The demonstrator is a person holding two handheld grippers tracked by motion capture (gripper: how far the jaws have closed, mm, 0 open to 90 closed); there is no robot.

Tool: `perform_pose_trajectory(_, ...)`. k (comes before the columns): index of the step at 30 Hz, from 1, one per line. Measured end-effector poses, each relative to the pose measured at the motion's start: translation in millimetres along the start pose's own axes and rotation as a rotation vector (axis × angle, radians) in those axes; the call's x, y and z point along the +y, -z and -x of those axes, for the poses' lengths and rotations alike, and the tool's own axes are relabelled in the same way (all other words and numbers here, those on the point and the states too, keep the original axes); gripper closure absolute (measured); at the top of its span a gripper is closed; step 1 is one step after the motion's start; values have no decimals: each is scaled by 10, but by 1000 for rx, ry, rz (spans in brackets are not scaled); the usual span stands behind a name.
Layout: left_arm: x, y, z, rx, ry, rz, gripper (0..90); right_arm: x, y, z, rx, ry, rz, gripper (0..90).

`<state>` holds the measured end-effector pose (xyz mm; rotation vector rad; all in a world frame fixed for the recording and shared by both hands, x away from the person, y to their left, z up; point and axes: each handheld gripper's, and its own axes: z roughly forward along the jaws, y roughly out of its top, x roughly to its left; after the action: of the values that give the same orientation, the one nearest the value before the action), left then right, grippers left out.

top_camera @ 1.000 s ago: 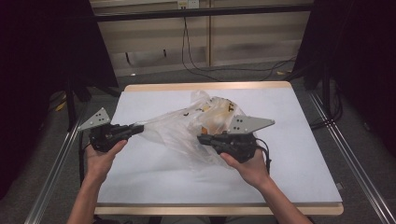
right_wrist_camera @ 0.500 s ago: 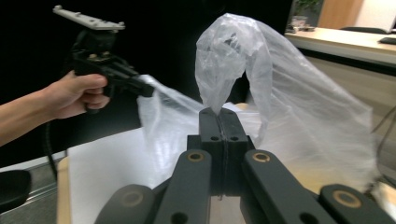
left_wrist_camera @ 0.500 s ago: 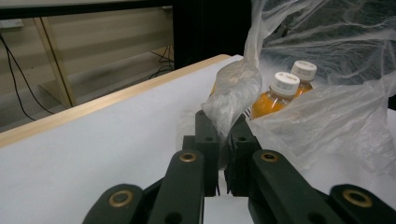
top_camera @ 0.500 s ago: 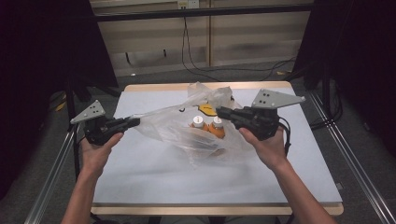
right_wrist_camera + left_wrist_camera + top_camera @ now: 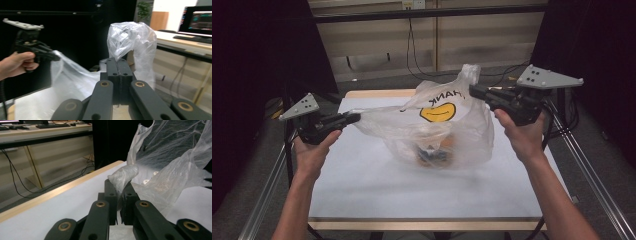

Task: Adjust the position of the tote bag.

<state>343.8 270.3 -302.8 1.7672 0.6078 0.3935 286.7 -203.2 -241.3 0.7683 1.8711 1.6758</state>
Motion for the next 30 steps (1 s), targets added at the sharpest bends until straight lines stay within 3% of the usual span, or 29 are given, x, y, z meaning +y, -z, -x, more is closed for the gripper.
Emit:
perform_pose_trajectory(8,164,148,7,6,1,62,863,124,132,201,-68,-9,23,900)
perform_pose_trajectory(11,203,241,55,9,-11,53,866,136,242,357,-146,-52,41,900)
perform_pose_trajectory(13,210,261,52,14,-7,64,867,137,266,396,-168,-45,43,900)
perform_pose_trajectory(15,230,291,29,15,-2,77,868,144,353,492,-196,-69,55,900)
perform_pose_trajectory(21,325,232,45,3,-11,94,868,208,429,549,-212,-61,63,900)
perform_pose_trajectory(27,551,216,104,7,-25,142,868,341,476,522,-236,-42,73,900)
perform_pose_trajectory(29,580,200,122,15,-29,131,868,321,476,518,-250,-50,54,900)
perform_pose_trajectory(30,554,161,120,18,-32,102,868,304,477,530,-258,-56,42,900)
